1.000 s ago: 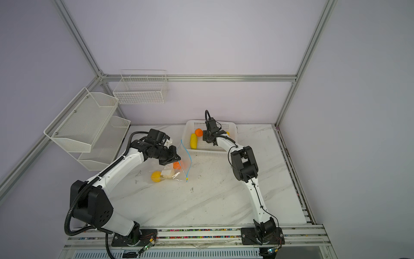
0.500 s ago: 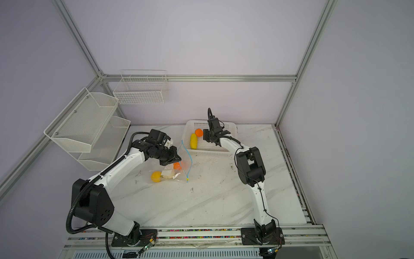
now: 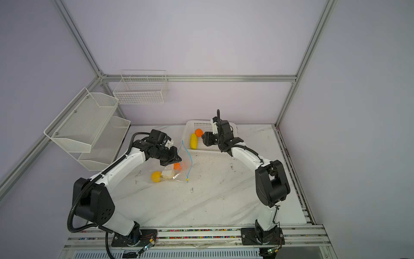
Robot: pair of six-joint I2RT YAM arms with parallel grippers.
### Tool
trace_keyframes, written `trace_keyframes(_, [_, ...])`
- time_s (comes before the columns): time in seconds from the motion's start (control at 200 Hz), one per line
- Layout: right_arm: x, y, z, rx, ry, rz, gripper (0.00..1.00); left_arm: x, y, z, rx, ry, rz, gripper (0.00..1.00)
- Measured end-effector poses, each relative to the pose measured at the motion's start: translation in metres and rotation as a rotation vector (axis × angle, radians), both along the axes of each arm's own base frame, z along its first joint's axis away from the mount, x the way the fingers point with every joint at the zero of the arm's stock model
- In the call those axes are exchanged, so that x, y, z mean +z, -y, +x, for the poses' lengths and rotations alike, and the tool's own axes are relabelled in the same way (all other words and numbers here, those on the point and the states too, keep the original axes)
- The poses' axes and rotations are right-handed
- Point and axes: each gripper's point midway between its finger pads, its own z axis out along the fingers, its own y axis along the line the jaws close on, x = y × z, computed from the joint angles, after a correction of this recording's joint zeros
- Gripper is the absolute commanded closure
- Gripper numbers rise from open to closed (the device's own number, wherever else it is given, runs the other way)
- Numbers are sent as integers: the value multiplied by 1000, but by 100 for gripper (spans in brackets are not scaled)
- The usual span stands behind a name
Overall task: Place the food in the zip-top bag and seal the zipper
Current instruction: 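Carry the dark avocado with the right gripper to the bag mouth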
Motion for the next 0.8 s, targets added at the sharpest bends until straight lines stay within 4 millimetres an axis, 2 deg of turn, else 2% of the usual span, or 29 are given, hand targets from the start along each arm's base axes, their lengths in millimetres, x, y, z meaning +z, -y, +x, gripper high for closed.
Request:
trace_keyframes(0.15, [7, -35, -45, 104, -12, 71, 40, 0, 0, 0, 0, 0, 0, 100])
trace_keyframes(0.33, [9, -71, -76, 184, -48, 151, 40, 0, 0, 0, 0, 2, -1, 100])
trace_keyframes(0.425, [12, -83, -80, 203, -46, 177, 40, 0, 0, 1, 0, 3, -2, 100])
trace_keyframes(0.51, [5, -91, -79, 209, -56, 186, 40, 1, 0, 1, 1, 6, -2, 100])
trace_keyframes(0.645, [-13, -94, -76, 202, -99, 180, 40, 1, 1, 1, 0, 7, -3, 100])
trace_keyframes(0.8, [-20, -94, -77, 196, -114, 188, 40, 4, 0, 1, 0, 15, -5, 100])
